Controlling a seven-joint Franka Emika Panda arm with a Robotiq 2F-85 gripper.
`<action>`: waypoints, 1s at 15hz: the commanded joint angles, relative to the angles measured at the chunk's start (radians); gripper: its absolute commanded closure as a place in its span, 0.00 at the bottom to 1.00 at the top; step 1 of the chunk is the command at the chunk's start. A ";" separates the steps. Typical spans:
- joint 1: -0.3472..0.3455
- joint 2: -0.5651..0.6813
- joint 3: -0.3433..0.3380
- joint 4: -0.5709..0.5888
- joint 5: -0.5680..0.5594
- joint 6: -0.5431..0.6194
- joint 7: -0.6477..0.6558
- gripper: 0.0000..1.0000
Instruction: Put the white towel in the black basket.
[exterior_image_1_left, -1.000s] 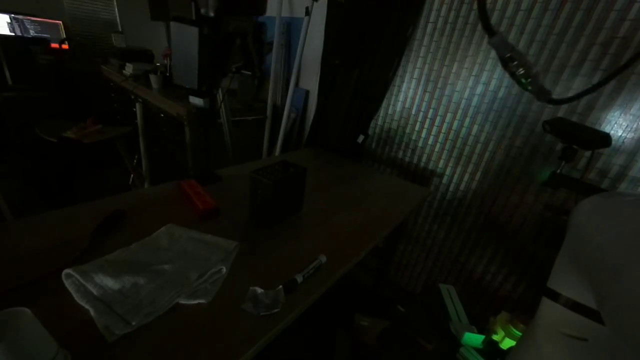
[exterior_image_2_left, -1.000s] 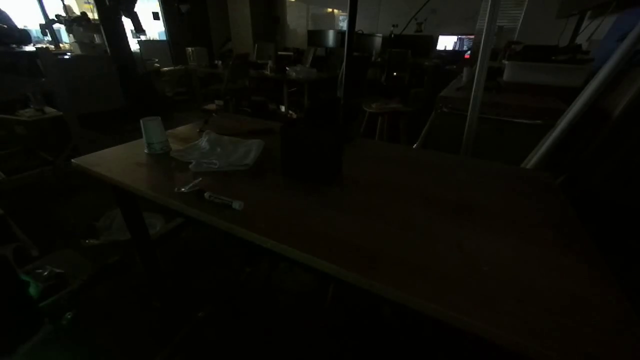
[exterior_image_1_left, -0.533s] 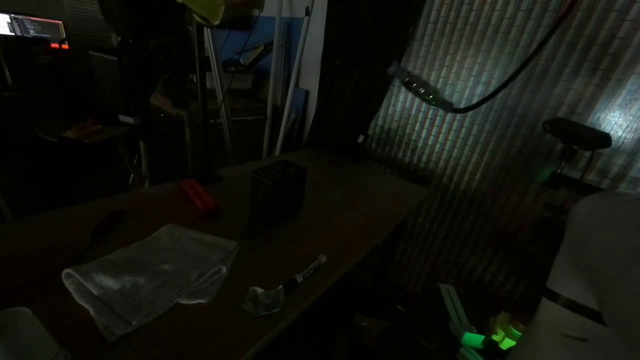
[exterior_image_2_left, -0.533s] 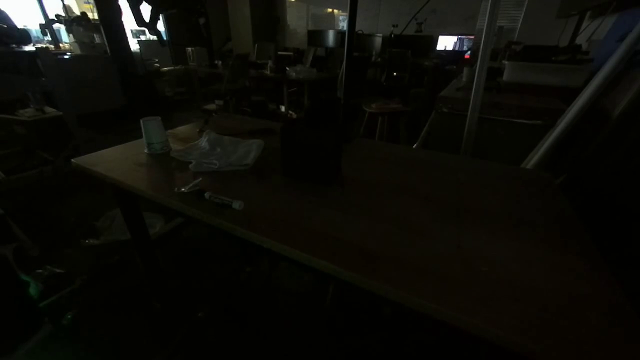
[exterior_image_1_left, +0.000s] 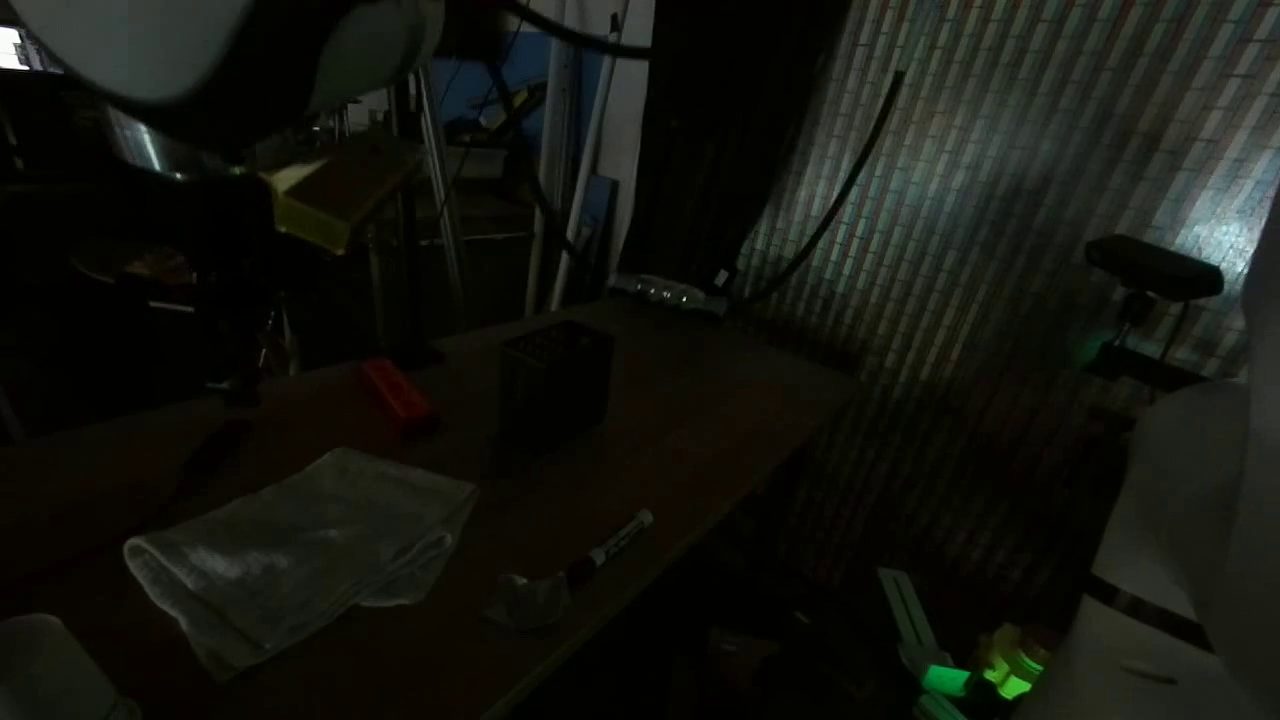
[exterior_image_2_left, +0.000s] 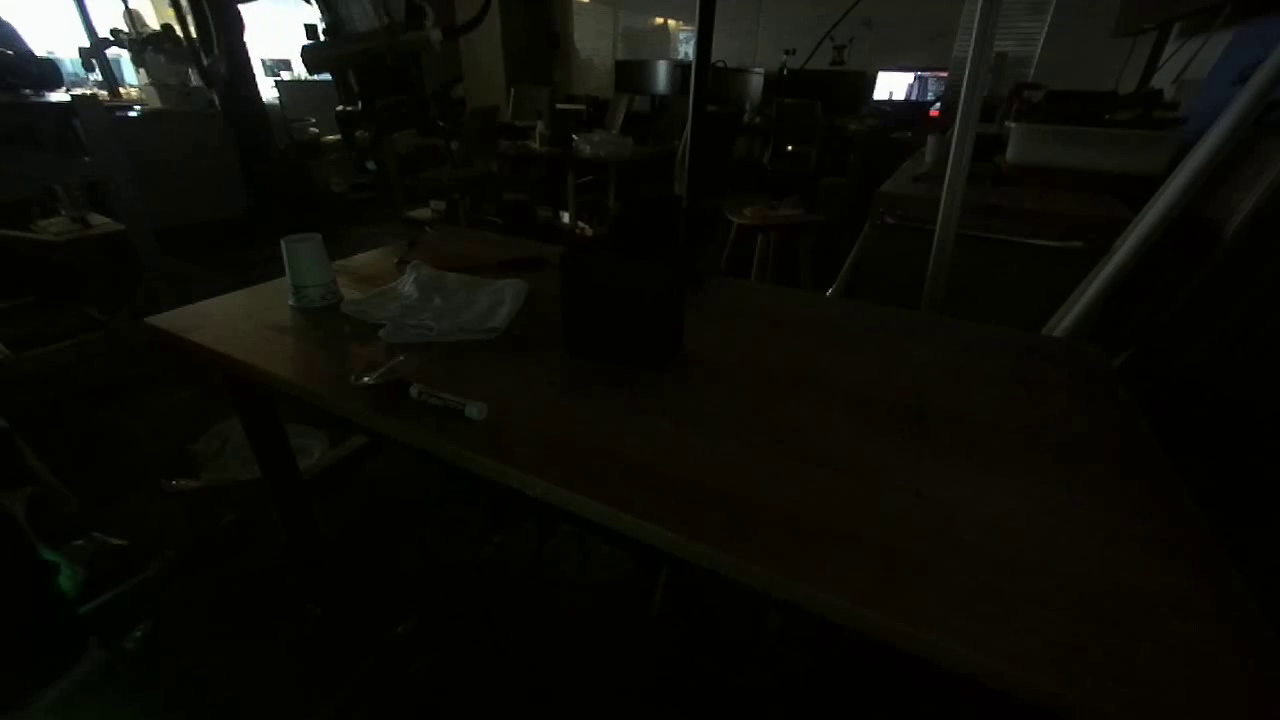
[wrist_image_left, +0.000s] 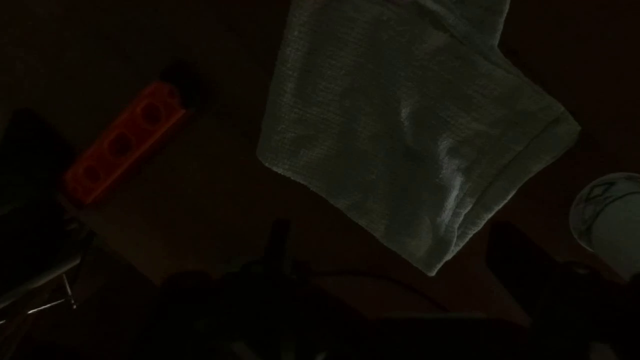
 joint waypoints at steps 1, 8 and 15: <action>0.008 0.119 -0.036 0.050 0.008 0.067 -0.017 0.00; 0.021 0.310 -0.060 0.073 0.033 0.155 -0.015 0.00; 0.007 0.371 -0.054 0.049 0.079 0.203 -0.021 0.34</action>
